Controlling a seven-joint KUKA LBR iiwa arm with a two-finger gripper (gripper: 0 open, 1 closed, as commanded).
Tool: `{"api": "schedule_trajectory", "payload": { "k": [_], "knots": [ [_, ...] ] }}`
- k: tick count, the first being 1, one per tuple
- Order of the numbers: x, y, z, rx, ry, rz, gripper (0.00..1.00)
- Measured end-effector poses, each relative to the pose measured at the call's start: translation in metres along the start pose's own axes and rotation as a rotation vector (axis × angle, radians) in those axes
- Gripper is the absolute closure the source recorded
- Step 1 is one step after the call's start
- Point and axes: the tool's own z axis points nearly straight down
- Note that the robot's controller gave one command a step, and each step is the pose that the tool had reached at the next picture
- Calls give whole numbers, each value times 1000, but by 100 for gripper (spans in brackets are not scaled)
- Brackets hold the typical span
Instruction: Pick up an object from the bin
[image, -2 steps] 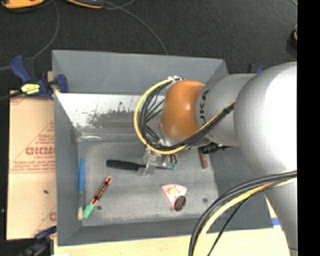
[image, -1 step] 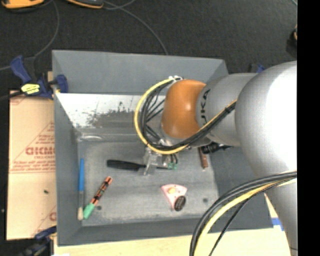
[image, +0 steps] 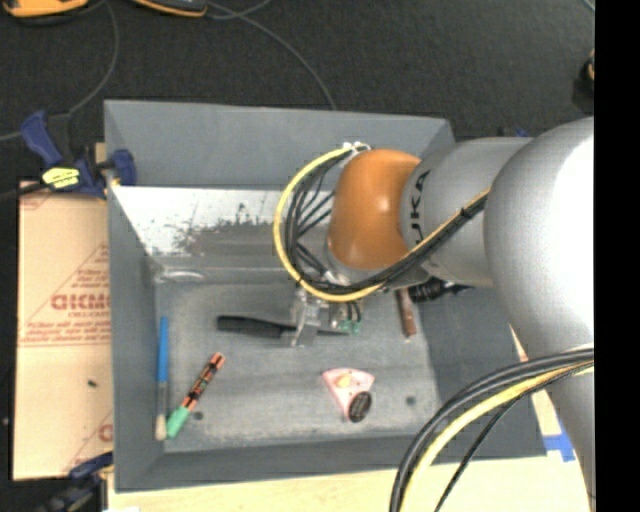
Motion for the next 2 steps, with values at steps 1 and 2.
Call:
{"api": "schedule_trajectory", "payload": {
  "k": [1, 2],
  "knots": [
    [-2, 0, -24, -2, -8, 0, 100],
    [-4, 1, -39, -4, -14, -1, 100]
  ]
}}
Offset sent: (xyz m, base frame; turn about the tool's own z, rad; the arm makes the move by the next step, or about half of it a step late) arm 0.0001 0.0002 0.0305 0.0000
